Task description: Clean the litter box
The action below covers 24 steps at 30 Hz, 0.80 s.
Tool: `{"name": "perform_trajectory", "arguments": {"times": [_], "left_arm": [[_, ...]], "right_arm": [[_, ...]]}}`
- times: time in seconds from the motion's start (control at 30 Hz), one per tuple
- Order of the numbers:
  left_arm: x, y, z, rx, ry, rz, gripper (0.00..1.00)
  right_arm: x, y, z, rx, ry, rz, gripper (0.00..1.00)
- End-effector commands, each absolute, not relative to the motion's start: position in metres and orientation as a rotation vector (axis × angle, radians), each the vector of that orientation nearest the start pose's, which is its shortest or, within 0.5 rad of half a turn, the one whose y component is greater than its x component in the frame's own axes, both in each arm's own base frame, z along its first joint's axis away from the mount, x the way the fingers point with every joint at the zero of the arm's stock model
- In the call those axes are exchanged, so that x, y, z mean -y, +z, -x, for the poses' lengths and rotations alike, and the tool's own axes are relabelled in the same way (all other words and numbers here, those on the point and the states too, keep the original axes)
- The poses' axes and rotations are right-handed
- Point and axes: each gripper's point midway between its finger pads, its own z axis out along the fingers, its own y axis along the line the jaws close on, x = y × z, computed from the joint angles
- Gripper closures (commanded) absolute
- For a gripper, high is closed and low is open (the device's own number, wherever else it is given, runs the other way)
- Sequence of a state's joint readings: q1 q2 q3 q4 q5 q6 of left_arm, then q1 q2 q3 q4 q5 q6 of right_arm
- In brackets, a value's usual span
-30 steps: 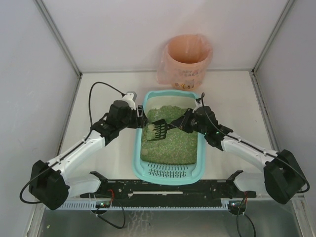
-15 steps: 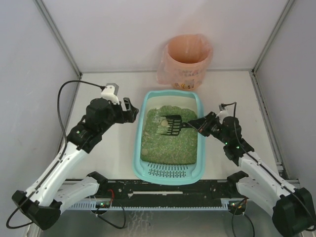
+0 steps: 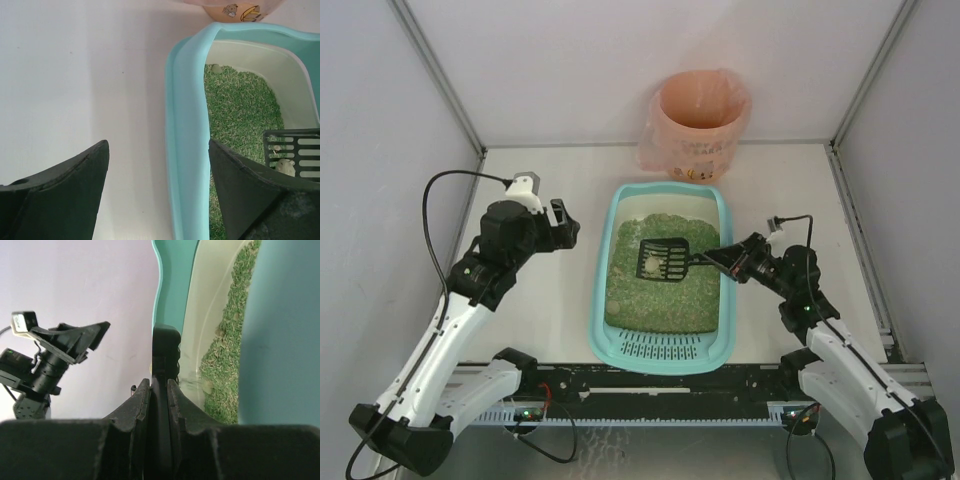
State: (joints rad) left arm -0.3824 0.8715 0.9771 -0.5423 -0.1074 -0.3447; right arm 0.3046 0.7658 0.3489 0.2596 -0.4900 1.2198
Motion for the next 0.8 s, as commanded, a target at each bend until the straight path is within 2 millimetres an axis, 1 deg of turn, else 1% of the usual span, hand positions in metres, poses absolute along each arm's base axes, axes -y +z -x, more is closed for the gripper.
{"name": "perform_trajectory", "arguments": {"times": [0.0, 0.03, 0.07, 0.13, 0.17, 0.23, 0.27, 0.3, 0.37, 0.4, 0.43, 0.47, 0.5, 0.53, 0.57, 0.63, 0.67, 0.7, 0.77], "left_arm": [[0.113, 0.258, -0.280, -2.017, -0.408, -0.020, 0.17], [0.113, 0.258, -0.280, -2.017, -0.409, -0.019, 0.17], [0.111, 0.257, -0.280, -2.018, -0.405, -0.017, 0.17], [0.108, 0.256, -0.281, -2.019, -0.398, -0.010, 0.17], [0.107, 0.256, -0.281, -2.020, -0.396, -0.007, 0.17], [0.104, 0.256, -0.280, -2.017, -0.392, 0.001, 0.18], [0.103, 0.255, -0.280, -2.016, -0.392, 0.002, 0.18], [0.103, 0.254, -0.279, -2.017, -0.392, 0.005, 0.18], [0.103, 0.250, -0.279, -2.024, -0.400, 0.008, 0.18], [0.103, 0.248, -0.279, -2.030, -0.407, 0.011, 0.18], [0.103, 0.246, -0.280, -2.037, -0.413, 0.013, 0.19], [0.104, 0.246, -0.280, -2.041, -0.423, 0.011, 0.19], [0.105, 0.245, -0.280, -2.045, -0.432, 0.005, 0.20], [0.106, 0.244, -0.280, -2.049, -0.437, 0.000, 0.20], [0.106, 0.243, -0.280, -2.052, -0.440, -0.001, 0.20], [0.108, 0.239, -0.279, -2.063, -0.447, -0.010, 0.20], [0.107, 0.238, -0.278, -2.064, -0.445, -0.010, 0.20], [0.107, 0.238, -0.278, -2.064, -0.443, -0.009, 0.20], [0.107, 0.238, -0.278, -2.064, -0.442, -0.015, 0.20]], "right_arm": [[-0.183, 0.224, -0.243, -1.804, 1.560, -0.526, 1.00], [-0.185, 0.228, -0.243, -1.781, 1.601, -0.527, 1.00], [-0.194, 0.234, -0.239, -1.786, 1.633, -0.476, 1.00], [-0.208, 0.239, -0.234, -1.839, 1.642, -0.362, 1.00], [-0.208, 0.235, -0.235, -1.863, 1.629, -0.358, 1.00], [-0.189, 0.221, -0.245, -1.856, 1.581, -0.492, 1.00], [-0.181, 0.221, -0.249, -1.817, 1.592, -0.560, 1.00], [-0.180, 0.223, -0.248, -1.795, 1.606, -0.557, 1.00], [-0.198, 0.232, -0.239, -1.848, 1.622, -0.411, 1.00], [-0.204, 0.235, -0.236, -1.879, 1.607, -0.337, 1.00], [-0.203, 0.237, -0.238, -1.887, 1.586, -0.324, 1.00], [-0.194, 0.233, -0.243, -1.884, 1.550, -0.380, 1.00], [-0.181, 0.221, -0.248, -1.886, 1.522, -0.488, 1.00], [-0.173, 0.218, -0.251, -1.848, 1.525, -0.552, 1.00], [-0.173, 0.223, -0.251, -1.813, 1.556, -0.548, 1.00], [-0.191, 0.237, -0.242, -1.834, 1.604, -0.407, 1.00], [-0.197, 0.239, -0.239, -1.865, 1.602, -0.340, 1.00], [-0.197, 0.236, -0.239, -1.885, 1.583, -0.334, 1.00], [-0.175, 0.220, -0.250, -1.882, 1.509, -0.510, 1.00]]}}
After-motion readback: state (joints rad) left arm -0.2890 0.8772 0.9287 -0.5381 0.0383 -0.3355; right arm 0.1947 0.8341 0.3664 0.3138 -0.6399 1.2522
